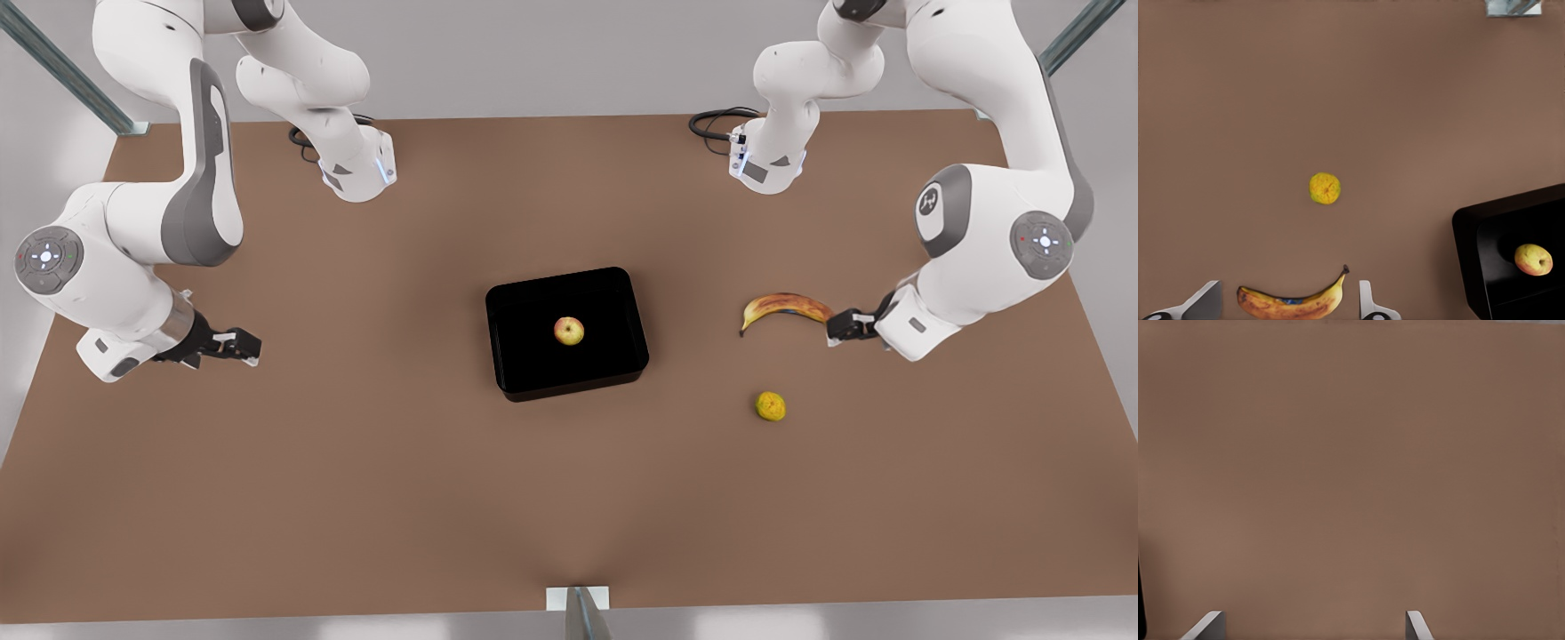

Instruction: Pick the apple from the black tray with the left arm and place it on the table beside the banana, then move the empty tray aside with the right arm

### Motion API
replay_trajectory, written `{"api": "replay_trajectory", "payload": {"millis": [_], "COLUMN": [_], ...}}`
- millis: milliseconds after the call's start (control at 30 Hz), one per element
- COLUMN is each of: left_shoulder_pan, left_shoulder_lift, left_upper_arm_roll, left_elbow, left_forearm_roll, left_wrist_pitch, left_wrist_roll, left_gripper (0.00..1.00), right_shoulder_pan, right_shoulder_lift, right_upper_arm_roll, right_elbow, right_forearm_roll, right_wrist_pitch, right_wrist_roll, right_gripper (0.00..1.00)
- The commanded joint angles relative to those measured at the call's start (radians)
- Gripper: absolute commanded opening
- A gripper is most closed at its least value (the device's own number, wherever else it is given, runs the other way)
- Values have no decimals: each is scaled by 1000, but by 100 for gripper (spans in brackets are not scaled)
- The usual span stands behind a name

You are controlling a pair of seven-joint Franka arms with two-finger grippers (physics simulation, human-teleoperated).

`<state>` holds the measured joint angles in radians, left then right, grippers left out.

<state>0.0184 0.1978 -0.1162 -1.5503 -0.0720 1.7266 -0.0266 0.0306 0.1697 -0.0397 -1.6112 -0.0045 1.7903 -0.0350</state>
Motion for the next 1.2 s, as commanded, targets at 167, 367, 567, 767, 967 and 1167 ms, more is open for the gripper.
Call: {"api": "replay_trajectory", "payload": {"millis": [167,367,567,767,967,1167], "left_shoulder_pan": [-331,-698,-759,-770,-764,-755], "left_shoulder_lift": [130,318,468,489,508,517], "left_upper_arm_roll": [-36,-39,-37,-36,-31,-27], "left_elbow": [182,205,191,4,-27,-73], "left_forearm_roll": [24,86,184,196,213,262], "left_wrist_pitch": [36,146,329,587,607,602], "left_wrist_roll": [-464,-1204,-1343,-1452,-1441,-1391], "left_gripper": [100,100,100,100,100,100], "right_shoulder_pan": [0,0,38,37,37,37], "right_shoulder_lift": [-1,-1,63,62,62,62], "right_upper_arm_roll": [0,0,4,4,4,4], "right_elbow": [1,1,50,57,57,56], "right_forearm_roll": [0,0,1,0,1,0], "right_wrist_pitch": [8,8,8,8,8,8], "right_wrist_roll": [-11,-10,50,52,50,50], "right_gripper": [100,100,100,100,100,100]}}
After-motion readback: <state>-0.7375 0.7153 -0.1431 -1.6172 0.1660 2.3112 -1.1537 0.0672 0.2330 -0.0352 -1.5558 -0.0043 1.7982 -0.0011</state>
